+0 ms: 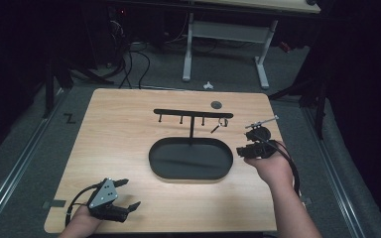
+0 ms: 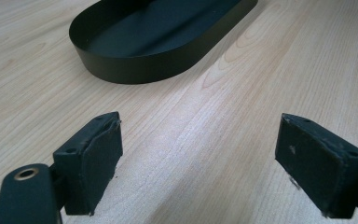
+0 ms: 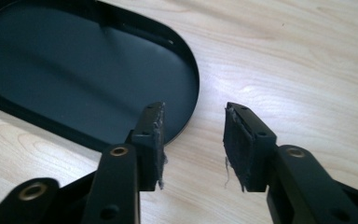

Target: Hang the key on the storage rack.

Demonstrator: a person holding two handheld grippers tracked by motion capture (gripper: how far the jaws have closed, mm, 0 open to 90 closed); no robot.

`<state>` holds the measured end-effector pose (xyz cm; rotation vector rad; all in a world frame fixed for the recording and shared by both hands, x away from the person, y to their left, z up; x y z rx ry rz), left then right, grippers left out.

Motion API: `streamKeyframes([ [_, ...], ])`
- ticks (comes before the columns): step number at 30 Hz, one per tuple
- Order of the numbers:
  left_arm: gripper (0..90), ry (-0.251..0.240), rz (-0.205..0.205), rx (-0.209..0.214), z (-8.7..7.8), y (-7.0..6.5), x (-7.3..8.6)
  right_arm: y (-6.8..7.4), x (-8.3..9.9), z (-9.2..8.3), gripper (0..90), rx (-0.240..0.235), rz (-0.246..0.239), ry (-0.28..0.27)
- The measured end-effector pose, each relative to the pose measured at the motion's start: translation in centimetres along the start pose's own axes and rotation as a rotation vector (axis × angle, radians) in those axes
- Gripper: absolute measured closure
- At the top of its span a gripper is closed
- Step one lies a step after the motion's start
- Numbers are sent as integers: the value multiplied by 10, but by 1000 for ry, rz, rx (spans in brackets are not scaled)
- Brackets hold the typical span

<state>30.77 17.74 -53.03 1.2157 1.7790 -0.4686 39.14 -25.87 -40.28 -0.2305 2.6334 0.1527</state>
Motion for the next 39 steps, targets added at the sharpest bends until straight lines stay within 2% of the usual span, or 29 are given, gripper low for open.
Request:
streamKeyframes([
  [4,153,-1,2,-1,0,0,0,-1,18,7,523,-13,8,-36],
  [7,153,-5,-1,-6,0,0,0,-2,31,11,522,1,4,-74],
  [9,153,-8,-3,-9,0,0,0,-4,40,15,507,-3,15,-111],
  [12,153,-7,-6,-10,0,0,0,-5,53,21,484,-8,29,-135],
  [17,153,-5,-5,-9,0,1,0,-7,73,30,425,-1,4,-187],
  [22,153,-4,-7,-12,0,1,0,-3,92,39,379,0,-2,-239],
  [28,153,-11,-10,-12,0,2,0,-1,119,58,288,6,39,-312],
  [32,153,-13,-19,-20,0,3,1,2,134,63,281,10,10,-386],
  [35,153,-9,-15,-18,0,2,0,3,139,64,282,-46,-4,-402],
  [38,153,-6,-12,-20,1,2,0,0,142,62,315,-39,30,-448],
  [39,153,-5,-13,-21,1,2,0,-1,142,62,314,-40,36,-446],
])
Point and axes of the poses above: each handheld gripper's, and its own axes: z roughly forward along the jaws, x roughly out of its underside, y roughly to its left, the point moved 2 cm from there along z, roughly forward along the jaws, and after that the axes turned 7 degrees about z, right-handed, at the moved point
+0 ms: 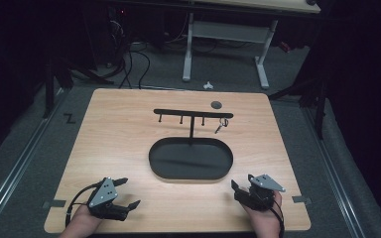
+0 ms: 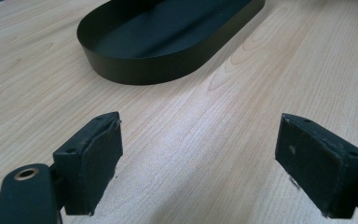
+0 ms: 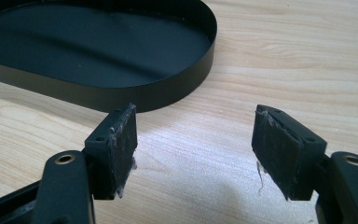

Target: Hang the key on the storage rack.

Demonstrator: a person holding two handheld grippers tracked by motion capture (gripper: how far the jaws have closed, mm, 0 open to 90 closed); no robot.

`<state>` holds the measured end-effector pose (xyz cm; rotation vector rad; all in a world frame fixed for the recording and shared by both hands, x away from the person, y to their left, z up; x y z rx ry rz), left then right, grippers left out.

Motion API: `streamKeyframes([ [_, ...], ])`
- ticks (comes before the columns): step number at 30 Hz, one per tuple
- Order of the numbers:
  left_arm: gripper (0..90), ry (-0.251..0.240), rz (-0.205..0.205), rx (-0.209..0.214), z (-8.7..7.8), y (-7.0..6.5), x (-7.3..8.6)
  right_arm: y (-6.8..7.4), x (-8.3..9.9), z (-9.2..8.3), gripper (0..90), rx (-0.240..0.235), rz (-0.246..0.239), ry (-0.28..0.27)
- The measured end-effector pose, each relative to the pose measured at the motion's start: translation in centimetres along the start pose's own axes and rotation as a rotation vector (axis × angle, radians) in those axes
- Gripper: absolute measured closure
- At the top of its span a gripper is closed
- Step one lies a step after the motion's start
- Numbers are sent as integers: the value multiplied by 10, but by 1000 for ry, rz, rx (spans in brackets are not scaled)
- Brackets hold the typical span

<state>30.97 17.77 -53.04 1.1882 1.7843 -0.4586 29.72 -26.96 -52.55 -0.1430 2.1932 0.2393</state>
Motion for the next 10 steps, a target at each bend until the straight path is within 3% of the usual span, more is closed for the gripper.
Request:
streamKeyframes([
  [10,153,-3,12,10,-1,-2,0,-2,5,3,308,18,24,44],
])
Point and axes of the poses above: each handheld gripper's, and its own axes: z roughly forward along the jaws, x roughly out of its underside, y roughly to its left, the point moved 2 cm from there along z, roughly forward along the jaws, and after that the axes turned 7 degrees about z, right-handed, at the moved point
